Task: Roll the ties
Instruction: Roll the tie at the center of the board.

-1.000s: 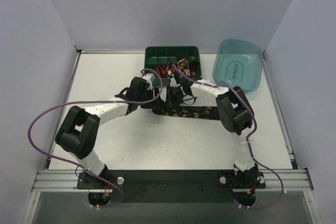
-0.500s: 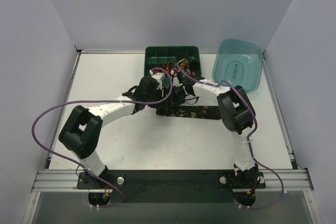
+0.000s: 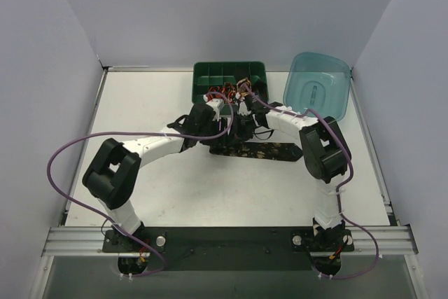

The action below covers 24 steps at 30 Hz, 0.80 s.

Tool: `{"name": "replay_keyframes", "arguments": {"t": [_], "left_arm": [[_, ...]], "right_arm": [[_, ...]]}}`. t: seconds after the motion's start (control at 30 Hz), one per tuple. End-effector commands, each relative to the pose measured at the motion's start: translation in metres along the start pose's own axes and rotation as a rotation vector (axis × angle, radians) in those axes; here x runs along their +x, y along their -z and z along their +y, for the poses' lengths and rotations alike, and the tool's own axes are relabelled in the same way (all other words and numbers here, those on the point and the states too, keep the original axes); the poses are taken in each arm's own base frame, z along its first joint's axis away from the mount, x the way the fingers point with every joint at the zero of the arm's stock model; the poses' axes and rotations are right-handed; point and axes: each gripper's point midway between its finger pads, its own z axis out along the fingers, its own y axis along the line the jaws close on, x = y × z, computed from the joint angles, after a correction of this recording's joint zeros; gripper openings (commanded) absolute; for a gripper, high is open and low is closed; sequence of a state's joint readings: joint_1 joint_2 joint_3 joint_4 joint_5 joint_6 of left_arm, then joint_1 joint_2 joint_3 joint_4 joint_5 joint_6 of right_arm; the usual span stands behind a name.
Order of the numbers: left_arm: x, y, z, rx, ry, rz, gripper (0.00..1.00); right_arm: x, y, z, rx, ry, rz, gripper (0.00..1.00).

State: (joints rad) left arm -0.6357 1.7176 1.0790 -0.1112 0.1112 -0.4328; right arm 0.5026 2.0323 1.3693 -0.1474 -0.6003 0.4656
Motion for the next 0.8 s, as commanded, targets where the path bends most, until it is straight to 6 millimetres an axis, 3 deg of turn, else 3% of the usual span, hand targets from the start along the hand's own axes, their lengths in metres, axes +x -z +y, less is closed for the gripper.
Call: {"name": "replay_keyframes", "arguments": {"t": [0.0,0.4,0.77], "left_arm": [[-0.016,-0.002,-0.013,0.010,-0.031,-0.026,0.65],[-0.019,-0.009,-0.034,-0.036,-0.108,-0.010,0.65],[-0.008,-0.026,-0.044,-0.100,-0.185,0.030,0.65]], "right_arm": [[-0.006,0.032,0.015,-0.031,0.015,-0.031,0.00],[0.000,0.044,-0.007,0.012,-0.008,-0.026,0.00],[0.008,0.069,-0.046,0.197,-0.032,-0.024,0.00]]}}
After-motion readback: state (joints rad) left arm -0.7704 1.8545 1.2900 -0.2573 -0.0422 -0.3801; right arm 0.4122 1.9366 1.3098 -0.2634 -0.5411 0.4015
